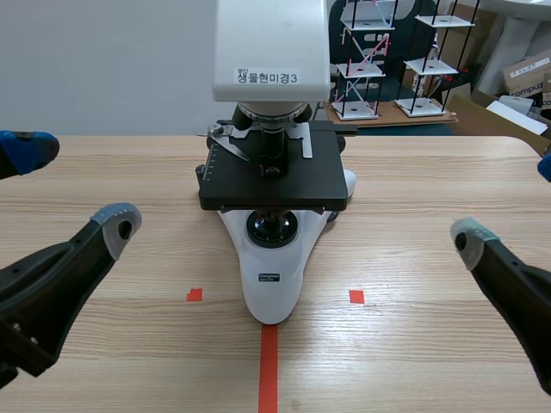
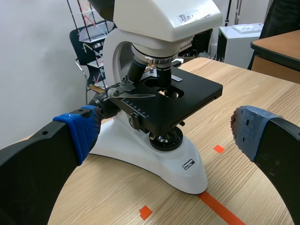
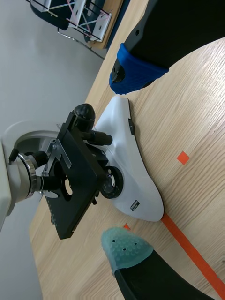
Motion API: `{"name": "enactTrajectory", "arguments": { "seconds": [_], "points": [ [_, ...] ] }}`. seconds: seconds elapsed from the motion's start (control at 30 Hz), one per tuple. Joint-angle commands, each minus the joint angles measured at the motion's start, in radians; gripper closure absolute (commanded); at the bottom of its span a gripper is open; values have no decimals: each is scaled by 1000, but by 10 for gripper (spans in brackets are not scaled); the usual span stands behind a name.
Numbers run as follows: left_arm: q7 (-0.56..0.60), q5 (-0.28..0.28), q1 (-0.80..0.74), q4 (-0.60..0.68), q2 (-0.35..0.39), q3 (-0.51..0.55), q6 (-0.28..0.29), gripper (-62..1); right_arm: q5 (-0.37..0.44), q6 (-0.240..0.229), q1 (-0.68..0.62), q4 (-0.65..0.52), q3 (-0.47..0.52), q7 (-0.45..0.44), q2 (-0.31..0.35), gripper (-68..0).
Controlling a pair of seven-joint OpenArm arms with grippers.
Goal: Return to the home posture
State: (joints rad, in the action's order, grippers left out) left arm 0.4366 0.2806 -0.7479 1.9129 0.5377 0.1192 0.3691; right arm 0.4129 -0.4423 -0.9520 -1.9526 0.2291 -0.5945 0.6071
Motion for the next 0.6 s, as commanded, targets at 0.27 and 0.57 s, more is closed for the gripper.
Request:
{"name": "enactTrajectory", "arguments": {
  "seconds": [0.27, 0.57],
  "points": [
    [11, 7, 3, 11, -3, 5, 0, -581, -6, 1, 16, -8, 3, -11, 13, -626],
    [11, 7, 3, 11, -3, 5, 0, -581, -6, 1, 16, -8, 3, -16, 13, -626]
  ]
}}
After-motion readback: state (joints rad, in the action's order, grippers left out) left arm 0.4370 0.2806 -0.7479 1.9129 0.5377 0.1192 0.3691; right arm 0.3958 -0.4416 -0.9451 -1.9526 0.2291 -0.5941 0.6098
